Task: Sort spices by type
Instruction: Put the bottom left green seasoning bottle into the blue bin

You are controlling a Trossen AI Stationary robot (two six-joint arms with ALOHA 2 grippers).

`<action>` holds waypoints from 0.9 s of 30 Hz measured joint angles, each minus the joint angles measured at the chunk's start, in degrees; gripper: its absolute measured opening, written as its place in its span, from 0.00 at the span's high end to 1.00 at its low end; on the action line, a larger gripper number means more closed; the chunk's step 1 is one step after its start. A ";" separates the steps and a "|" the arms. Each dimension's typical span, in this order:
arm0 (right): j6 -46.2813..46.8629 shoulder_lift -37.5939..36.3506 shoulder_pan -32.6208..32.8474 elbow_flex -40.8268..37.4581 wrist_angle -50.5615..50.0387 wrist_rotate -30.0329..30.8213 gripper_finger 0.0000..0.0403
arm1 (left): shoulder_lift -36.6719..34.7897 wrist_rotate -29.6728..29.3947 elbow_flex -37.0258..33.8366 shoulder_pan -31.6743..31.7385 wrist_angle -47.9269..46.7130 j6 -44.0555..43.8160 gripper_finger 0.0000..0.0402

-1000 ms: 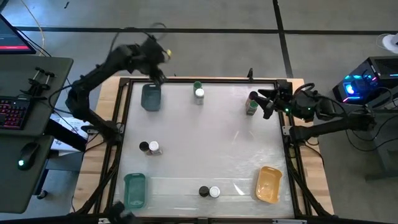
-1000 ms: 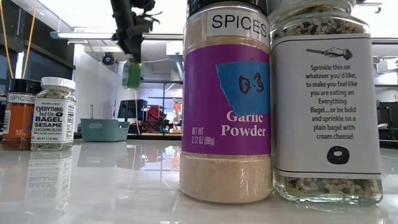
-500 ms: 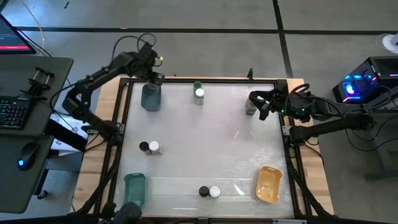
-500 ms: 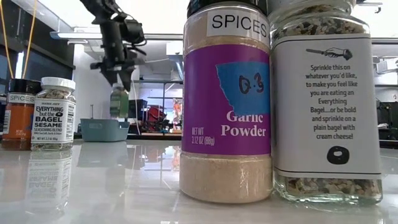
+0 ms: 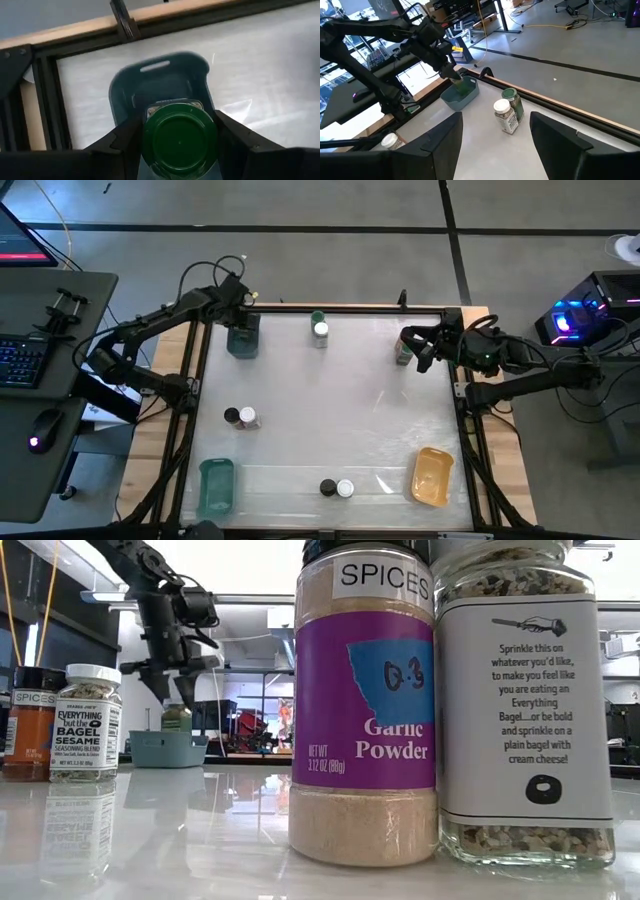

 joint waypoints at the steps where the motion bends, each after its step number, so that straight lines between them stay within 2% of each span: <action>1: 0.46 0.00 0.00 0.00 0.00 0.02 0.44 | -0.02 -0.48 0.03 -0.02 1.37 0.00 0.59; 13: 1.10 0.00 -0.01 0.00 -0.03 0.04 0.44 | 0.00 -1.53 0.15 0.79 -0.13 0.00 0.59; 21: 0.99 0.00 -0.02 0.00 -0.04 0.06 0.44 | 1.23 -2.99 0.15 1.51 -0.15 -0.04 0.49; 27: 0.92 0.00 -0.02 0.00 -0.02 0.06 0.44 | 3.01 -1.99 0.15 1.49 0.17 -0.46 0.47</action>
